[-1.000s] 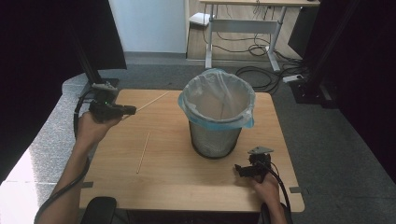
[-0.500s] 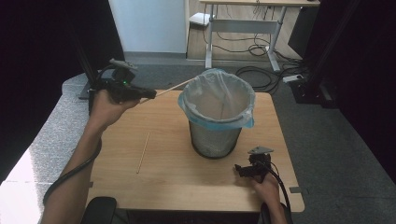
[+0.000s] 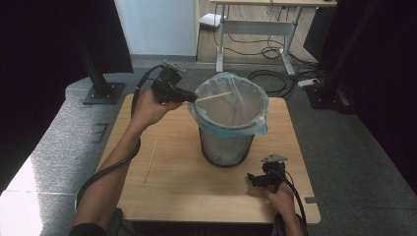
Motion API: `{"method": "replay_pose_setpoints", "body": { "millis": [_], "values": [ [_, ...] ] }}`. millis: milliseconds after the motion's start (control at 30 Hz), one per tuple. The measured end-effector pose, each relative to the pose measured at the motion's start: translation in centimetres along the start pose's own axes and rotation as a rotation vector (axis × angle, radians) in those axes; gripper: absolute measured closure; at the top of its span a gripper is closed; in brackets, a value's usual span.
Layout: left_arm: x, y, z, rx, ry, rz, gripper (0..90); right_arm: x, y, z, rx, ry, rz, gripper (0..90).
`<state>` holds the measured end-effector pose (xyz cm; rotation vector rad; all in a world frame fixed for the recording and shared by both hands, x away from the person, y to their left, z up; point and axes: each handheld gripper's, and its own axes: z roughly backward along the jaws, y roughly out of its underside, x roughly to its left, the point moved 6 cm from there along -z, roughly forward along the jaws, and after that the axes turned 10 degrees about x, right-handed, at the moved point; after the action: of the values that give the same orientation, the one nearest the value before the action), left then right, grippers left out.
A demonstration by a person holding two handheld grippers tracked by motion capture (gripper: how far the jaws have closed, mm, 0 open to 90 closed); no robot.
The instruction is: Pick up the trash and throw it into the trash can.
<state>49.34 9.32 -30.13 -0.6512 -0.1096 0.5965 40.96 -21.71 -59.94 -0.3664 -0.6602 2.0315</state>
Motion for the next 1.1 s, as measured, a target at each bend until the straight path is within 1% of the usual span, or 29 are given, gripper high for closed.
{"method": "replay_pose_setpoints", "body": {
  "millis": [33, 100, 133, 167, 200, 233, 267, 300, 333, 367, 400, 433, 567, 733, 1000, 1033, 1067, 1100],
  "values": [
    [0.0, -0.1, 0.0, -0.013, -0.007, 0.004, 60.0, 0.0, 0.0, 0.0, 0.000, 0.000, 0.000, 0.0],
    [0.2, -0.1, 0.1, -0.035, -0.035, -0.003, 47.2, 0.0, 0.0, 0.0, 0.000, -0.001, 0.002, 0.0],
    [0.3, 0.1, 0.3, -0.049, -0.055, -0.011, 42.0, 0.0, 0.0, 0.0, 0.000, -0.002, 0.002, 0.0],
    [0.5, 0.4, 0.6, -0.057, -0.067, -0.009, 36.8, 0.0, 0.0, 0.0, 0.000, -0.002, 0.001, 0.0],
    [0.5, 0.4, 0.6, -0.057, -0.067, -0.009, 33.6, 0.0, 0.0, 0.0, 0.000, -0.003, 0.002, 0.0],
    [0.9, 1.0, 0.9, -0.073, -0.079, 0.005, 29.2, 0.0, 0.0, 0.0, 0.000, -0.003, 0.002, 0.0],
    [0.9, 1.0, 0.9, -0.073, -0.079, 0.005, 25.1, 0.0, 0.0, 0.0, 0.000, -0.003, 0.002, 0.0],
    [1.1, 1.3, 1.1, -0.079, -0.085, 0.014, 21.8, 0.0, 0.0, 0.0, 0.000, -0.003, 0.002, 0.0],
    [1.3, 1.7, 1.3, -0.080, -0.094, 0.019, 21.8, 0.0, 0.0, 0.0, 0.000, -0.003, 0.002, 0.0],
    [1.6, 2.2, 1.5, -0.087, -0.106, 0.026, 19.3, 0.0, 0.0, 0.0, 0.000, -0.003, 0.002, 0.0],
    [2.0, 2.9, 1.8, -0.094, -0.123, 0.040, 13.7, 0.0, 0.0, 0.0, 0.000, -0.003, 0.001, 0.0],
    [2.0, 2.9, 1.8, -0.094, -0.123, 0.040, 13.9, 0.0, 0.0, 0.0, 0.000, -0.003, 0.001, 0.0],
    [3.0, 4.9, 2.3, -0.111, -0.141, 0.077, 10.5, 0.0, 0.0, 0.0, 0.000, -0.003, 0.002, 0.0],
    [4.2, 7.4, 2.4, -0.107, -0.174, 0.122, 7.4, 0.0, 0.0, 0.0, 0.000, -0.003, 0.002, 0.0],
    [4.9, 11.2, 1.6, -0.105, -0.202, 0.145, 4.9, 0.1, 0.0, 0.0, 0.000, -0.001, 0.000, 0.0],
    [5.1, 12.1, 1.3, -0.101, -0.212, 0.150, 4.3, 0.1, 0.0, 0.0, 0.000, -0.001, 0.000, 0.0],
    [5.1, 12.1, 1.3, -0.101, -0.212, 0.150, 4.3, 0.1, 0.0, 0.0, 0.000, -0.001, 0.000, 0.0],
    [5.2, 12.7, 1.1, -0.098, -0.215, 0.152, 4.3, 0.1, 0.0, 0.0, 0.000, -0.001, 0.000, 0.0]
  ]
}}
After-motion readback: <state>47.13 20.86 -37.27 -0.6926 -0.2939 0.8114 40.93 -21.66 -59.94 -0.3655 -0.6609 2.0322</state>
